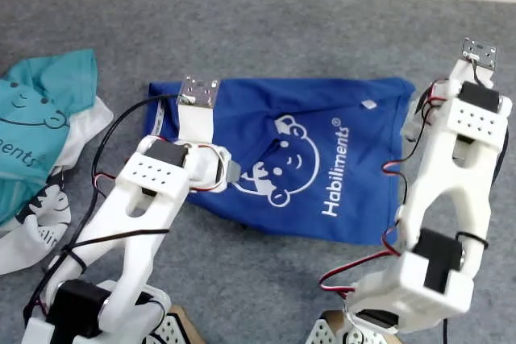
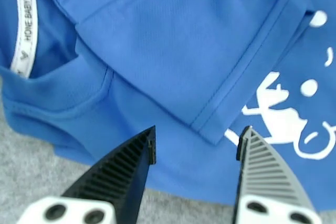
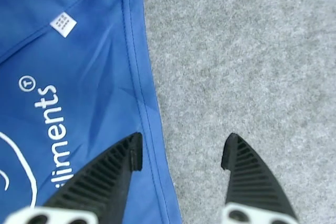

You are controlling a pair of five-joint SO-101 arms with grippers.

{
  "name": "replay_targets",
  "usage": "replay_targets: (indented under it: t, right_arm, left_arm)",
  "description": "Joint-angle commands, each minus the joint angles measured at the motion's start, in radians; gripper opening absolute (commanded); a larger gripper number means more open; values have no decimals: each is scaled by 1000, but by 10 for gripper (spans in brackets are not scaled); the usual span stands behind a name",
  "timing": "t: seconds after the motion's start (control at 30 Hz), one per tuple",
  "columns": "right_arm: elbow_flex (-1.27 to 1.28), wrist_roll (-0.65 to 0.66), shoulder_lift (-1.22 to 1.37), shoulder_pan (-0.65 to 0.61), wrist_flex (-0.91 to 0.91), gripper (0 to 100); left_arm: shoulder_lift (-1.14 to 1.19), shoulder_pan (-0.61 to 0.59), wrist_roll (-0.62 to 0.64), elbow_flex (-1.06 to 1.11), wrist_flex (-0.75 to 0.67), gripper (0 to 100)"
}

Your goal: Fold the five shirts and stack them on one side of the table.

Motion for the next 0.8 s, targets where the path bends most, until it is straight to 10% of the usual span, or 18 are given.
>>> replay_targets:
  t: [0.0, 0.77]
  right_arm:
    - [21, 11, -110, -12, -18, 242]
    - [128, 3, -142, -13, -82, 242]
  left_arm:
    - [65, 19, -2, -28, -37, 259]
    - [237, 85, -2, -120, -104, 78]
